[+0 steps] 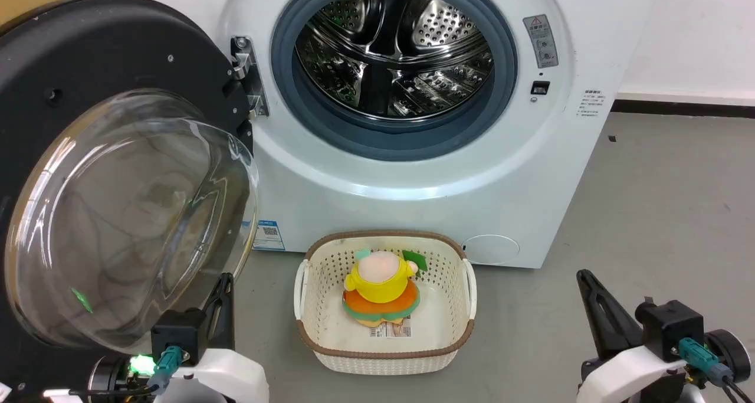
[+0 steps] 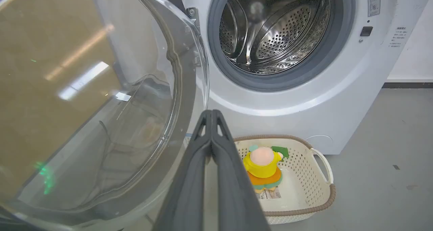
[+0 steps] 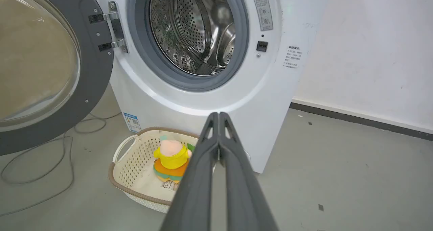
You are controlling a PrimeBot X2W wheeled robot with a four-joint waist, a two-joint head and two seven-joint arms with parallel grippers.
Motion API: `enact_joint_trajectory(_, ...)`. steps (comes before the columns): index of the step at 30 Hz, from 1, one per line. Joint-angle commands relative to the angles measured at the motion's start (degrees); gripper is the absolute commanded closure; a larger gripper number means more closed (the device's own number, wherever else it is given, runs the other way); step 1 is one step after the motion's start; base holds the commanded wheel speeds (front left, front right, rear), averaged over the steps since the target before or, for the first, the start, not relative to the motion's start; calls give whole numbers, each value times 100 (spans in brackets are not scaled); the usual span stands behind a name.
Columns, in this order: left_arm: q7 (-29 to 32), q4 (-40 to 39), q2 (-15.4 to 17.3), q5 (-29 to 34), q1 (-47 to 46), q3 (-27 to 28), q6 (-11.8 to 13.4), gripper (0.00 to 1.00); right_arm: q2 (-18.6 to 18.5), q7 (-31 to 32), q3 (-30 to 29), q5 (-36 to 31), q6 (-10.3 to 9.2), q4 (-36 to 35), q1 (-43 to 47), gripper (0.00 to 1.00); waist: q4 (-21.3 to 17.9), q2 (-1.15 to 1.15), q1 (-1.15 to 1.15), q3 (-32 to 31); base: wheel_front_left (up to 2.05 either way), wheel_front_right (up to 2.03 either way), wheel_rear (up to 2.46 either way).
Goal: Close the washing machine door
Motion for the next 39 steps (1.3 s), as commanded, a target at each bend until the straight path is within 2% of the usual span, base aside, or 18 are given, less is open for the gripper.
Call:
enact_joint_trajectory(1,2,-24,-5,17,-86,12,-25,100,27,3,2,-42,5,2,-68,100,0,0,0,0,0,0,0)
enact_joint_trajectory(2,2,-24,-5,17,-86,12,-25,100,27,3,2,-42,5,2,-68,100,0,0,0,0,0,0,0)
enact_joint_trajectory(3,0,1,-1,0,0,0,0,0,0,0,1,0,0,0,0,0,0,0,0,0,0,0,0)
enact_joint_trajectory(23,-212,-24,0,-36,5,-112,91,0,-33,-211,7,204,1,14,46,0,110,0,0,-11,0,0,0)
enact_joint_trajectory(39,-403,-85,18,-57,43,-187,170,0,-53,-403,50,367,1,5,127,0,570,0,0,-82,0,0,0)
